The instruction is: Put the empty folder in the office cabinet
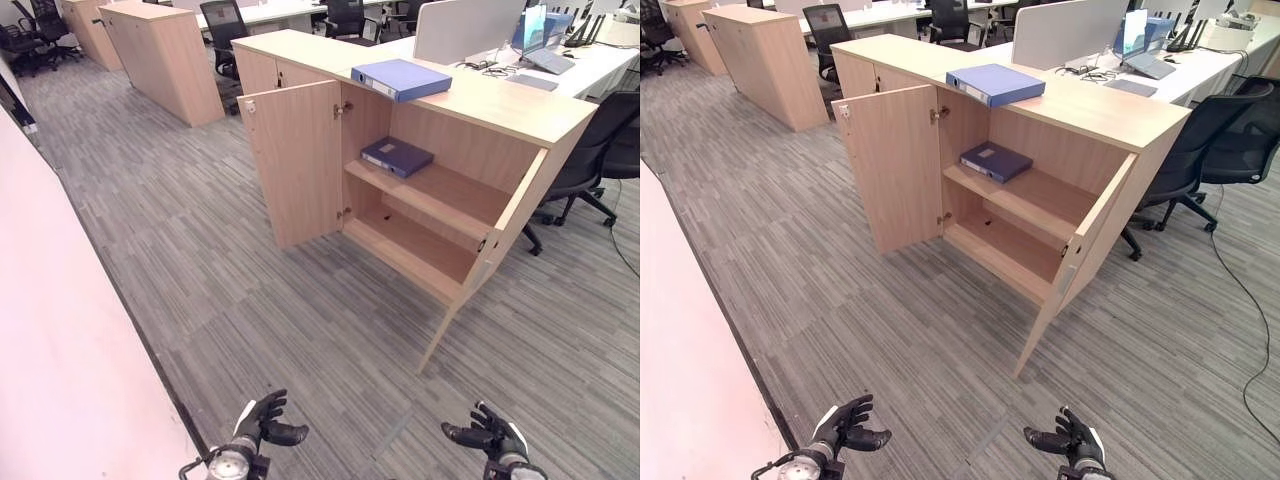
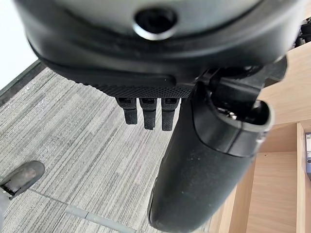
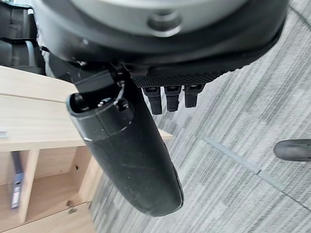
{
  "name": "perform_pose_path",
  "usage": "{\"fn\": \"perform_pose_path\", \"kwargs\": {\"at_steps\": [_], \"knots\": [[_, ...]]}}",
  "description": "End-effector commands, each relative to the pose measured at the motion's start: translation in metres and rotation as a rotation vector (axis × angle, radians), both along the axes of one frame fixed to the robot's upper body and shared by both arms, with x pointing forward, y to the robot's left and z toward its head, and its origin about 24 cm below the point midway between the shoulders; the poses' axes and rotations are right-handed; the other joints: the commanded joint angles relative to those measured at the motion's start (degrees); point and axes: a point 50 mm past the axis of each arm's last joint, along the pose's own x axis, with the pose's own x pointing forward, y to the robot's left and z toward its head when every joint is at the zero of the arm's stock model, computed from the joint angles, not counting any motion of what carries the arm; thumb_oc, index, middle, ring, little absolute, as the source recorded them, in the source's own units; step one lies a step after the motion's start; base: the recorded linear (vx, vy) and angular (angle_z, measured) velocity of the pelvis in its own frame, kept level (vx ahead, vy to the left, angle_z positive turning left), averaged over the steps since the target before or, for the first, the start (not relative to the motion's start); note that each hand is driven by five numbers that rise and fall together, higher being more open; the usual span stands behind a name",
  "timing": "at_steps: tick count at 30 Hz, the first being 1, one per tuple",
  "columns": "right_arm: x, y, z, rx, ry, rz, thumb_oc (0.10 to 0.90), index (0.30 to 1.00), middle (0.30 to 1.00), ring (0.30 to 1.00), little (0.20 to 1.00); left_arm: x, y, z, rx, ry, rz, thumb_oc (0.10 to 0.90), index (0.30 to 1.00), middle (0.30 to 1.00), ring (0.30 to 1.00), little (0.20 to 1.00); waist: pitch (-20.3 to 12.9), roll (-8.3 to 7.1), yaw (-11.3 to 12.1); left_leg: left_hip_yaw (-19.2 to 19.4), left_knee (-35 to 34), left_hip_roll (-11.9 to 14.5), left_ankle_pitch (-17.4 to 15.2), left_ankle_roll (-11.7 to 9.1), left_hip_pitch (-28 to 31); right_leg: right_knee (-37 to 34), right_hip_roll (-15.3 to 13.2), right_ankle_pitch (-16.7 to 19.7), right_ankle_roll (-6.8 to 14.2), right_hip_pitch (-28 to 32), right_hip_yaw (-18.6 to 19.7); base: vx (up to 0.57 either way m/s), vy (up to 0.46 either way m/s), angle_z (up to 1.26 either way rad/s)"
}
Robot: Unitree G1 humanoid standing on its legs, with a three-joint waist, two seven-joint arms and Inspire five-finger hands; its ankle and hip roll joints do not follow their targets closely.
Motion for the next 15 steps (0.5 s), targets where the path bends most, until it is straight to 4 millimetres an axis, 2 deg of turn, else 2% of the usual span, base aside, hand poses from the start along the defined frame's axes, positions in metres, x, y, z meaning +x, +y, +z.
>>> {"fn": "perform_pose_path", "kwargs": {"at_steps": [1, 9, 15], "knots": [[0.028, -0.003, 0.012, -0.010, -0.109, 0.012, 0.800, 0.900, 0.900, 0.900, 0.900, 0.034, 0.001, 0.018, 0.005, -0.136, -0.043, 0.800, 0.900, 0.900, 0.900, 0.900, -1.39, -1.09, -1.06, -1.97, -0.43, 4.57, -2.36, -6.12, 3.04, 0.32, -4.33, -2.02, 6.40, -0.10, 0.80, 0.00, 0.000, 0.00], [0.019, -0.003, 0.006, -0.005, -0.059, 0.020, 0.800, 0.900, 0.900, 0.900, 0.900, 0.026, 0.003, 0.012, 0.002, -0.100, -0.022, 0.800, 0.900, 0.900, 0.900, 0.900, -1.21, -0.92, -1.10, -2.32, -0.43, 4.60, -2.52, -6.07, 3.35, 0.55, -4.13, -2.15, 6.26, -0.22, 1.35, 0.00, -0.008, 0.02], [0.026, 0.000, 0.009, -0.029, -0.055, 0.117, 0.800, 0.900, 0.900, 0.900, 0.900, 0.022, 0.006, 0.013, -0.004, -0.107, 0.000, 0.800, 0.900, 0.900, 0.900, 0.900, -1.21, -1.07, 0.09, -2.44, -0.43, 4.71, -2.62, -5.95, 3.92, 0.49, -4.02, -2.26, 6.26, 0.00, 1.42, 0.02, -0.011, -0.01]]}}
